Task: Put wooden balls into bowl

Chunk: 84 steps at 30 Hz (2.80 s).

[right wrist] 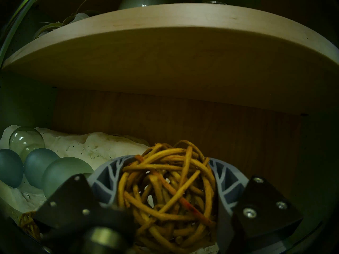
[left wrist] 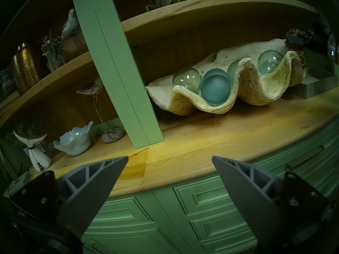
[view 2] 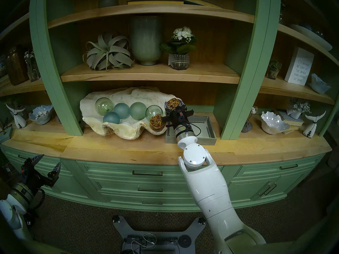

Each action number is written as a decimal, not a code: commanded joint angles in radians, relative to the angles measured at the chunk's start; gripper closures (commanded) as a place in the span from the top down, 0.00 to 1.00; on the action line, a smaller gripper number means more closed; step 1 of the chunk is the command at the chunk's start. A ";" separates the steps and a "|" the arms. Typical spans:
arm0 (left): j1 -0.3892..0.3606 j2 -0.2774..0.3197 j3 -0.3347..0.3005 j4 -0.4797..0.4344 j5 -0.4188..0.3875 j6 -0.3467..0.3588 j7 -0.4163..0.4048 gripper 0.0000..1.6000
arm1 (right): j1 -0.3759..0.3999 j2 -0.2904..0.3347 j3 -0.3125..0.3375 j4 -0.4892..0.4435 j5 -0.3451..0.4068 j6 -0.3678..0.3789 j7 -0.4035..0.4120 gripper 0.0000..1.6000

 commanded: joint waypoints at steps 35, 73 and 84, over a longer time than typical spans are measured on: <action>-0.003 0.002 -0.002 -0.025 -0.006 -0.004 -0.002 1.00 | -0.033 0.030 0.021 -0.178 0.008 -0.044 0.073 1.00; -0.005 0.004 -0.001 -0.021 -0.005 -0.004 -0.001 1.00 | -0.558 0.194 0.104 -0.528 0.142 -0.066 -0.102 1.00; -0.004 0.003 -0.002 -0.023 -0.005 -0.004 -0.002 1.00 | -0.693 0.247 0.112 -0.604 0.145 -0.099 -0.196 1.00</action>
